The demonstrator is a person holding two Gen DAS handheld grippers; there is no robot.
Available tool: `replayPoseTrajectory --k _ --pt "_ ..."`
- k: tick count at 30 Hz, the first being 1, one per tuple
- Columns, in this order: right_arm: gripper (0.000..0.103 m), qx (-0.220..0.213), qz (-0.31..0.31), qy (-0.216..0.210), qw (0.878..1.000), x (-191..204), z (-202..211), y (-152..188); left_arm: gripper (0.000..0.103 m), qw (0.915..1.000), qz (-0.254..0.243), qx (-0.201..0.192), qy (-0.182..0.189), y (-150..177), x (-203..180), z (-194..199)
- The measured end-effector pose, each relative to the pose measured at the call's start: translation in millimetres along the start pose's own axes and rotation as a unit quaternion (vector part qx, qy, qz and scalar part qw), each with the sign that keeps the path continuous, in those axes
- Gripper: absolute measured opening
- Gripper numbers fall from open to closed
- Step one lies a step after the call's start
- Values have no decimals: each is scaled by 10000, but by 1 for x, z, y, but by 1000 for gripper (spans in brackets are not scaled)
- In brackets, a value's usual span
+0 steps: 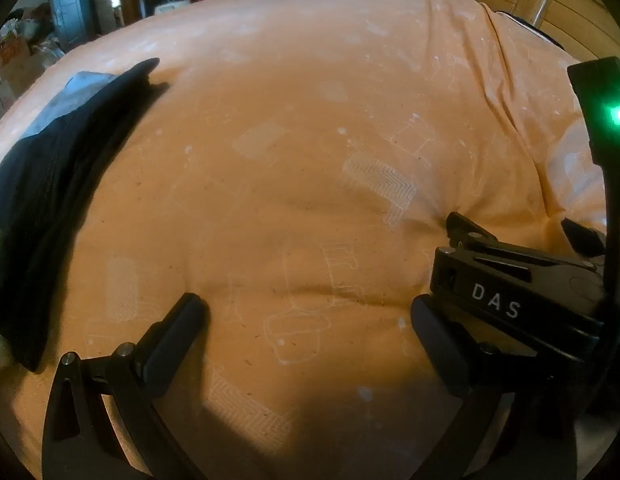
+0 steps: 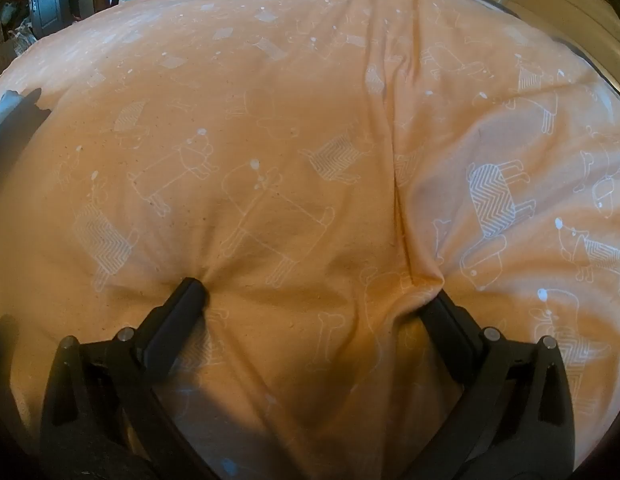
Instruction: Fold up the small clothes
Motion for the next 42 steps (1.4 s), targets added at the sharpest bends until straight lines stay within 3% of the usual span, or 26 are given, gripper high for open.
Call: replayPoseTrajectory --k 42 --pt "103 -64 19 47 10000 0 0 -3 103 10000 11 16 10 -3 2 -4"
Point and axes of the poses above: each gripper's, at about its wrist camera, not at the fingertips, and z roughly against the way its jaws point, x to its left, y to its underside, the point moved 7 cm from there along -z, roughly the way its jaws point
